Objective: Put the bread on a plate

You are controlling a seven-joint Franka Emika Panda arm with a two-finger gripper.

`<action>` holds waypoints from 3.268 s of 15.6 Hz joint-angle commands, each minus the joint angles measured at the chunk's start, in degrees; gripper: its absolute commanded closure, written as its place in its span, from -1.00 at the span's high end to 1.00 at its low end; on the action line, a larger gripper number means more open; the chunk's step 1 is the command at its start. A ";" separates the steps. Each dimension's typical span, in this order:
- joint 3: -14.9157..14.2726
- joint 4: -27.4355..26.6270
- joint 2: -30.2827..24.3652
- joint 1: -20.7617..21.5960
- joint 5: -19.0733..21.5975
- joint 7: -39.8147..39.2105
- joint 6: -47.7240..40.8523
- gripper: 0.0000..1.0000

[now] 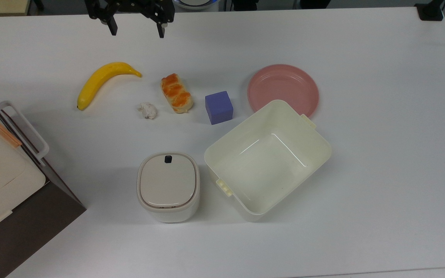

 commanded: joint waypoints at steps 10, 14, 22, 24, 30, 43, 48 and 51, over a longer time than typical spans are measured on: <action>-1.95 -0.15 -1.47 0.87 0.67 -1.09 -2.00 1.00; -1.95 -0.15 -1.47 0.87 0.67 -1.09 -2.00 1.00; -1.95 0.03 -1.30 0.60 0.94 -1.18 -2.17 1.00; -2.04 0.11 -1.30 0.69 0.94 -1.18 -2.26 1.00; -1.95 0.03 -1.30 1.13 0.67 -1.00 -2.35 1.00; -1.16 0.64 -0.24 0.96 0.67 -0.48 -2.09 1.00; -1.16 -0.76 -1.47 0.78 0.50 -2.31 -1.47 1.00; -1.59 -4.44 -2.61 4.45 -3.79 -5.22 -1.30 1.00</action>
